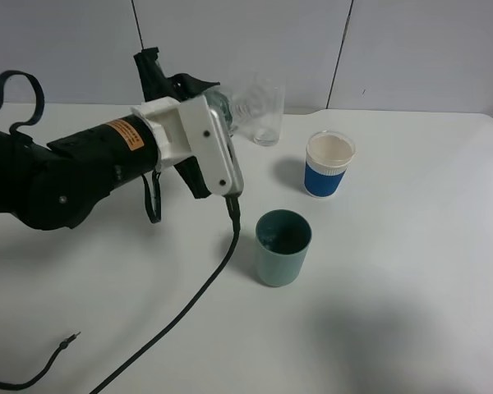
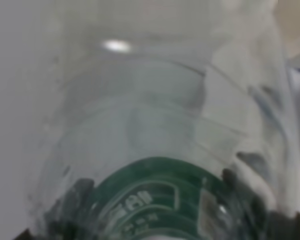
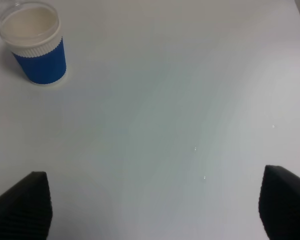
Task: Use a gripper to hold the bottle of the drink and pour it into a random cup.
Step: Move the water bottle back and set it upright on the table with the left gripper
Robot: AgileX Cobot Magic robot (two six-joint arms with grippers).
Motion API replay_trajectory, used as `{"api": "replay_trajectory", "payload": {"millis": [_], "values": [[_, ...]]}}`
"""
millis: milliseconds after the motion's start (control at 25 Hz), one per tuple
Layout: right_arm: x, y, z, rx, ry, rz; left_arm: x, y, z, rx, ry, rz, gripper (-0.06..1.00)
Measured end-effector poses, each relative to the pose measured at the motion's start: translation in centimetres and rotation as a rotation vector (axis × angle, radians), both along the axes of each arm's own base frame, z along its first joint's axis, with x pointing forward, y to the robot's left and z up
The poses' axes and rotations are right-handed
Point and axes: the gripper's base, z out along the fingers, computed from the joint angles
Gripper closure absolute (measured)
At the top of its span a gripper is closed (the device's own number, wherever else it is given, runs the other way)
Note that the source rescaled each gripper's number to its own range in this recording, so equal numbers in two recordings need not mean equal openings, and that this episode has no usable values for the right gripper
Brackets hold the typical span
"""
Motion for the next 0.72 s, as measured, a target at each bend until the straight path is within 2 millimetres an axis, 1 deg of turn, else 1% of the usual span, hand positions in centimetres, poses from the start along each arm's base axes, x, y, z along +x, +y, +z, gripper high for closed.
{"api": "replay_trajectory", "payload": {"millis": [80,280,400,520,720], "values": [[0.0,0.0,0.0,0.0,0.0,0.0,0.4,0.8,0.3,-0.126,0.1,0.018,0.92],[0.0,0.0,0.0,0.0,0.0,0.0,1.6,3.0,1.4,-0.41,0.267,0.053,0.92],[0.0,0.0,0.0,0.0,0.0,0.0,2.4,4.5,1.5,-0.564,0.37,0.08,0.92],[0.0,0.0,0.0,0.0,0.0,0.0,3.2,6.0,1.4,-0.66,0.441,0.109,0.92],[0.0,0.0,0.0,0.0,0.0,0.0,4.2,8.7,1.3,-0.725,0.486,0.144,0.92]]}}
